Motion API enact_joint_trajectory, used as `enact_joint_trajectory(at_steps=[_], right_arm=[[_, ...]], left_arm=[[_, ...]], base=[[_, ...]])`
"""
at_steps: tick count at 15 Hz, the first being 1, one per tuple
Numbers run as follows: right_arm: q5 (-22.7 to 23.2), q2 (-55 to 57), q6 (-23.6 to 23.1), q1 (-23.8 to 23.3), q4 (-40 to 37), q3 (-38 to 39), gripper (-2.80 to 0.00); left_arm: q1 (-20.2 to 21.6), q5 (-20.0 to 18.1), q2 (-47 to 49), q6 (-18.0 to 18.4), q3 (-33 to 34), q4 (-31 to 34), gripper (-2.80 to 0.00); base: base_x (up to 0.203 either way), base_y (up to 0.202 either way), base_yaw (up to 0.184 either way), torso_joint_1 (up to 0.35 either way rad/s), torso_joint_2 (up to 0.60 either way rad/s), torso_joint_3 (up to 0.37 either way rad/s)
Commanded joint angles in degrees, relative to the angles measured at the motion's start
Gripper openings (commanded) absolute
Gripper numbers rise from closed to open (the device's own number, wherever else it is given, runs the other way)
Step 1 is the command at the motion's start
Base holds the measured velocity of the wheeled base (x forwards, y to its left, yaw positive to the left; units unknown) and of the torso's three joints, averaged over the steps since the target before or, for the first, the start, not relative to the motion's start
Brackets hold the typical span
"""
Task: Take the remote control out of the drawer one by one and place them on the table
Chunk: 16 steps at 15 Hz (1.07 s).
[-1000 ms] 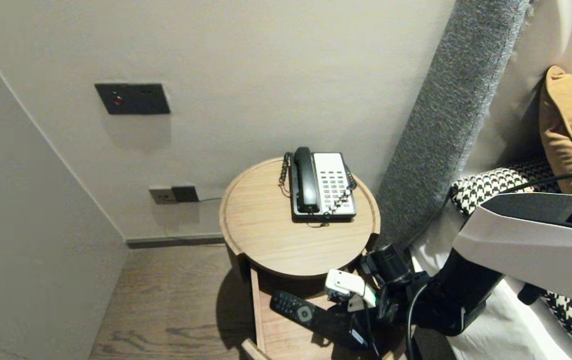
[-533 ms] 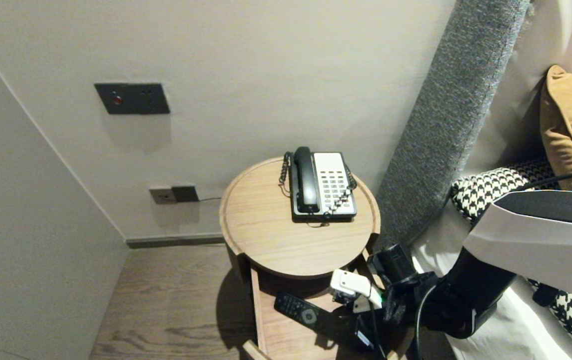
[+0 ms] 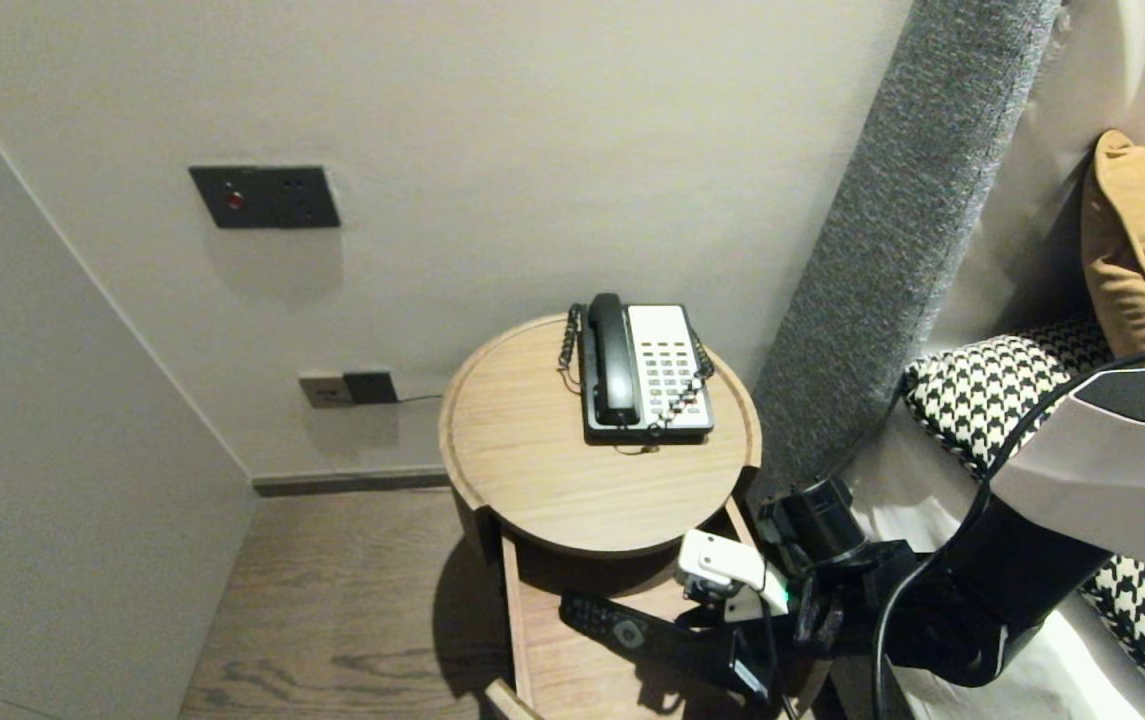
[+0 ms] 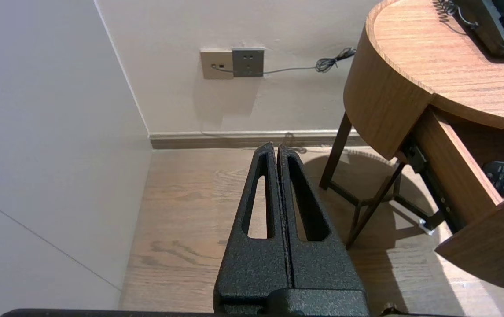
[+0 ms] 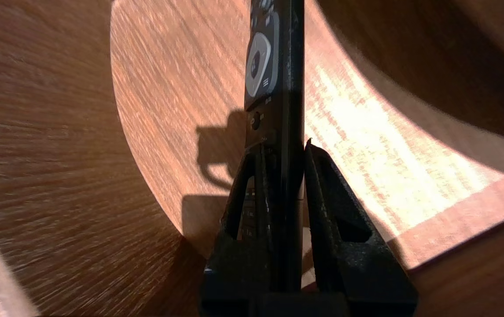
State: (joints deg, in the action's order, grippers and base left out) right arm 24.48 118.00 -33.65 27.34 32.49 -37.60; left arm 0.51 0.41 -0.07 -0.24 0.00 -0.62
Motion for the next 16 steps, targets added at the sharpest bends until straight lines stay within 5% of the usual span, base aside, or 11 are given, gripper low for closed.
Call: enact_joint_trajectory(at_steps=[1, 16], right_arm=[[0.2, -1.5, -0.2, 0.0, 0.2, 0.2, -2.80], [-0.6, -7.1, 0.0, 0.7, 0.9, 1.1, -2.80]], left_arm=[[0.0, 0.0, 0.0, 0.0, 0.0, -0.1, -2.80], [0.0, 0.0, 0.0, 0.0, -0.2, -0.1, -2.80]], base=[[0.000, 0.000, 0.000, 0.000, 0.00, 0.000], [0.000, 0.000, 0.000, 0.000, 0.00, 0.000]])
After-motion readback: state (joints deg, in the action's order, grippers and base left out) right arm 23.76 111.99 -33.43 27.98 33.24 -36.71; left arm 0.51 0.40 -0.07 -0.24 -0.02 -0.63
